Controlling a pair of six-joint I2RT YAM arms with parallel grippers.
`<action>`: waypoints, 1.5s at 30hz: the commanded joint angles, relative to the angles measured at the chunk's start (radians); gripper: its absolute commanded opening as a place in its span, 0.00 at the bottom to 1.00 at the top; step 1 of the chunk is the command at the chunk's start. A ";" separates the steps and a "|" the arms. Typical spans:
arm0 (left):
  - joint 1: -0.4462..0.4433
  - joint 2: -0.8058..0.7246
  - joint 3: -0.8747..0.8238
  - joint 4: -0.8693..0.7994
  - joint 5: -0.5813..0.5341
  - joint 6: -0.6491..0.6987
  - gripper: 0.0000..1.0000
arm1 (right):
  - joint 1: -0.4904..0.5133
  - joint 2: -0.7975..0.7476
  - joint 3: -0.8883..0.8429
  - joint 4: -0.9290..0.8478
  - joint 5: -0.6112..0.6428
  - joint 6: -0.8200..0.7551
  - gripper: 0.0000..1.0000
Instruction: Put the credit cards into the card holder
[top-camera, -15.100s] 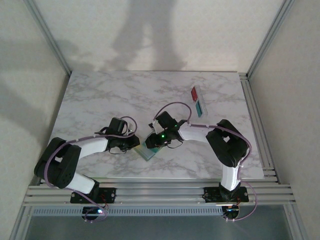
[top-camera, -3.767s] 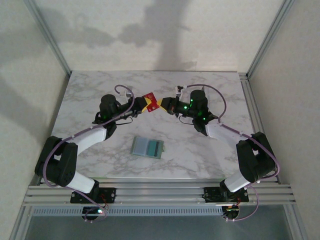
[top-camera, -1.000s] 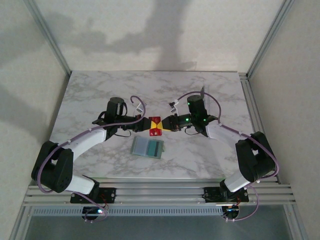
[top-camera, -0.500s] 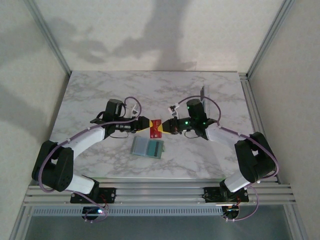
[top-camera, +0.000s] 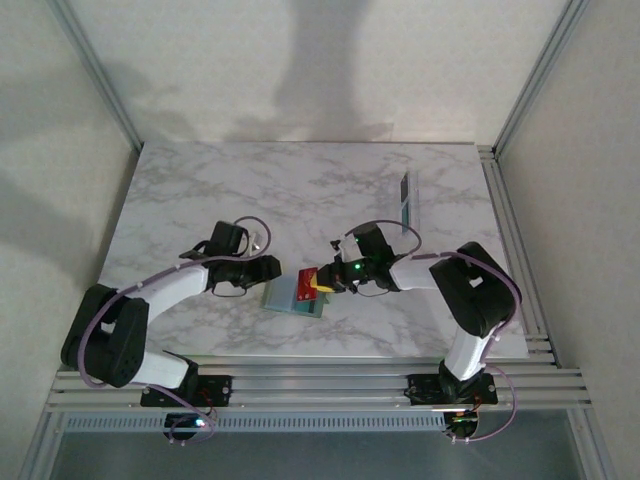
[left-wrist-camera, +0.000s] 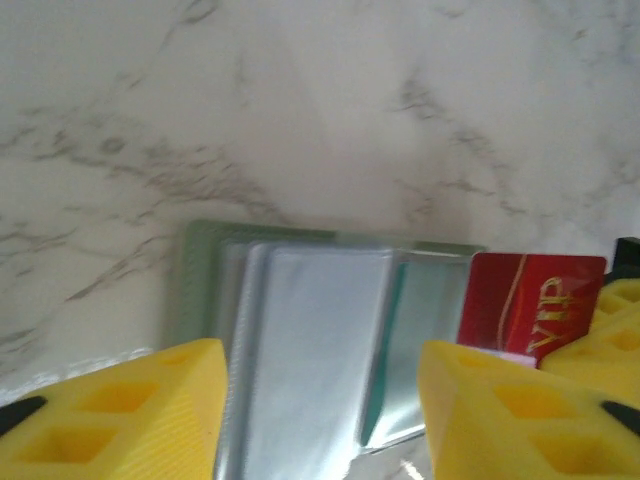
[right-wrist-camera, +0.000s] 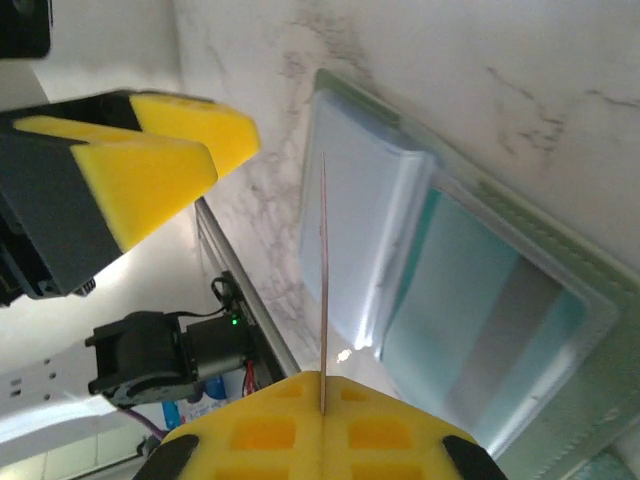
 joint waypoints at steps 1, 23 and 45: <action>0.004 0.019 -0.031 0.013 -0.063 -0.029 0.48 | 0.011 0.033 -0.004 0.056 0.011 0.026 0.00; 0.013 0.122 -0.094 0.047 -0.052 -0.041 0.22 | 0.031 0.113 -0.028 0.144 -0.045 0.070 0.00; 0.017 0.116 -0.108 0.038 -0.063 -0.041 0.16 | 0.034 0.101 -0.060 0.173 -0.089 0.133 0.00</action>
